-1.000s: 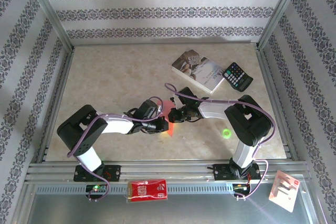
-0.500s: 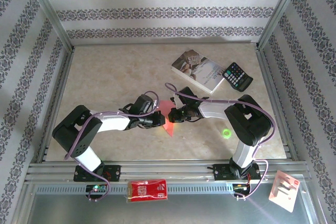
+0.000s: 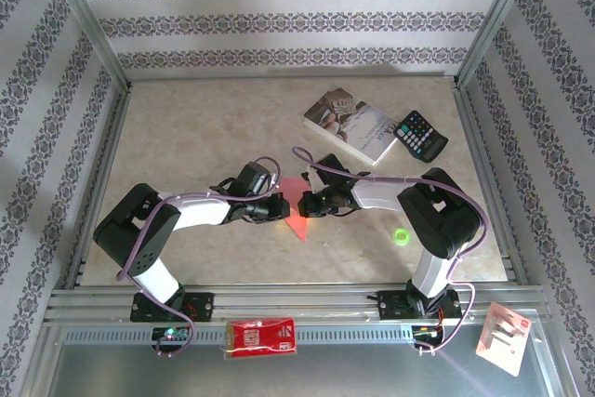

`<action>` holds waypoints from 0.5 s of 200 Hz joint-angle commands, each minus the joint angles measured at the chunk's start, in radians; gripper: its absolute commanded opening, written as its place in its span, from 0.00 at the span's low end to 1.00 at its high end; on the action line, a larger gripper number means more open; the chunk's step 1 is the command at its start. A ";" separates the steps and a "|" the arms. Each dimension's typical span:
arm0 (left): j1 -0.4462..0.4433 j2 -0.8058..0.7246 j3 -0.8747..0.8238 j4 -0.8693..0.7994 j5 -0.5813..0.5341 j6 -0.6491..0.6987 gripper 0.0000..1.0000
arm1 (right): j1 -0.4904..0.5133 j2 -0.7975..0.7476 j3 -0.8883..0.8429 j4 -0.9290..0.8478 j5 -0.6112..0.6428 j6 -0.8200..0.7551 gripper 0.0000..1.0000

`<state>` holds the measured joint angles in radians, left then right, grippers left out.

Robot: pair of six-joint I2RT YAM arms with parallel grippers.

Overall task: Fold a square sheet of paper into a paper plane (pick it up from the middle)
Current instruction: Third fold the triangle at the center of the table.

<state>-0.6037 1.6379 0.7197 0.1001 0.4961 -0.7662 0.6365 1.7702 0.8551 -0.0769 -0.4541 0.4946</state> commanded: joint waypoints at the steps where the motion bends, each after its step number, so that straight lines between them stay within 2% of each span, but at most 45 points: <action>1: 0.021 -0.024 0.031 -0.064 0.007 0.046 0.08 | -0.004 0.060 -0.036 -0.087 0.076 -0.008 0.01; 100: 0.063 0.085 0.028 -0.024 0.024 0.060 0.08 | -0.006 0.060 -0.041 -0.084 0.078 -0.010 0.01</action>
<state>-0.5587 1.6997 0.7452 0.0887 0.5121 -0.7368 0.6365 1.7702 0.8551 -0.0769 -0.4541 0.4942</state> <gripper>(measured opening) 0.079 0.050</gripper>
